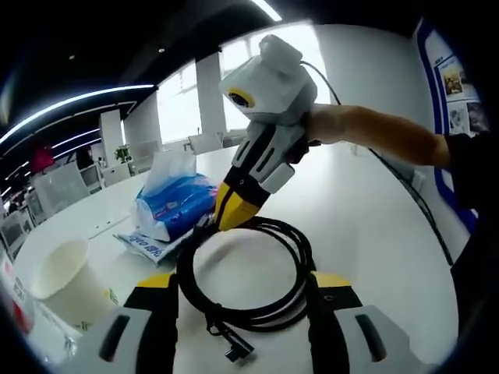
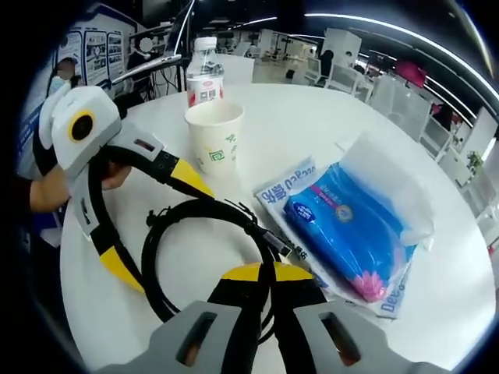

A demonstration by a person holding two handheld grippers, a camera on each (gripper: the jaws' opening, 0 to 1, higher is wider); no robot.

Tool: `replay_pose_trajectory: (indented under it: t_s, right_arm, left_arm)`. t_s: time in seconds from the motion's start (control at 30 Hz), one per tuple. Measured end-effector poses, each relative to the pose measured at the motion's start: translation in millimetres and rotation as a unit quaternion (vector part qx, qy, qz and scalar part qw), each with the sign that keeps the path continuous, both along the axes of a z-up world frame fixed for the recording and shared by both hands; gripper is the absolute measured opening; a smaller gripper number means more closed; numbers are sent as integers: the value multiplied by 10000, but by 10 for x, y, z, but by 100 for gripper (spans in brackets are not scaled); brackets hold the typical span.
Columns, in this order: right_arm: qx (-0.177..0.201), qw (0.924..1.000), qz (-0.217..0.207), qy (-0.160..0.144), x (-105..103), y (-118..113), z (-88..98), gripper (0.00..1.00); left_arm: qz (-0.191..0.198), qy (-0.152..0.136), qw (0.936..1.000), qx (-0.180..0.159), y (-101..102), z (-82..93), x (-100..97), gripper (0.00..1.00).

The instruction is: Arrange the tabletop items into an orderly group along one side of the table until the central work area is clear of visible clutter.

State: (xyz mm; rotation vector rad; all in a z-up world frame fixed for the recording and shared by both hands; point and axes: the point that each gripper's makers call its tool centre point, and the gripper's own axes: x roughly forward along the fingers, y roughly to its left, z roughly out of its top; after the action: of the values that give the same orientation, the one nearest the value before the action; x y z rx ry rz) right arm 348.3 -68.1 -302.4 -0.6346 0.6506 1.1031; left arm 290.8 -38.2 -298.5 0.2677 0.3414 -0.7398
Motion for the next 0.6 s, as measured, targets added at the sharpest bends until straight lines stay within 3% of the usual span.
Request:
replay_pose_trajectory:
  t_s: [0.6]
  right_arm:
    - [133,9992,-132,-354,-107,-40,586,0]
  left_arm:
    - [-79,-347,9994,-24,-31,519,-101,65]
